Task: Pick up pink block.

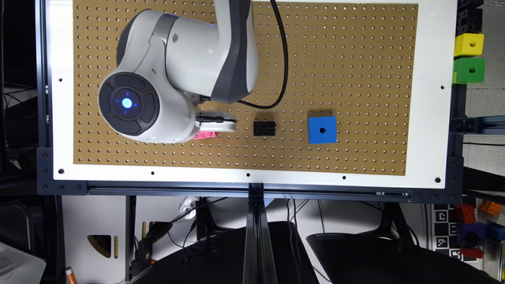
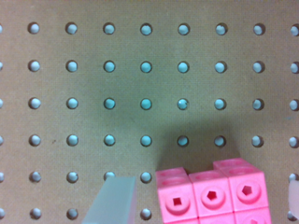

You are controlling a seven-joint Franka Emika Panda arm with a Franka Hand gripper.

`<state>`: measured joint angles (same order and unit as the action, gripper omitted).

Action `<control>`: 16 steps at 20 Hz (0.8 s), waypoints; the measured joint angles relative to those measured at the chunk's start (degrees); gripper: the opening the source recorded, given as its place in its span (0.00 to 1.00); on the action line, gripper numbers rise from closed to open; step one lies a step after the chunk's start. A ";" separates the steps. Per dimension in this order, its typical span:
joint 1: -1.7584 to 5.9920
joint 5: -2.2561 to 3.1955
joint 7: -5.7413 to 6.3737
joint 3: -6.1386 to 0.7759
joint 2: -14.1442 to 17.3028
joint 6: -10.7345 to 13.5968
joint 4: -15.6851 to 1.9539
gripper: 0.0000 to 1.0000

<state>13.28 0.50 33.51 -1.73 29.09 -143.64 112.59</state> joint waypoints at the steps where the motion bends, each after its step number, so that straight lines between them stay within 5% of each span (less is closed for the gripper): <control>1: 0.00 0.00 0.00 -0.02 0.29 -0.10 -0.12 1.00; 10: -0.02 0.00 0.04 -0.52 6.43 -2.66 -4.33 1.00; 16: -0.02 0.00 0.07 -0.68 6.49 -2.66 -4.60 1.00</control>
<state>13.26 0.50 33.58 -2.41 35.58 -146.30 107.99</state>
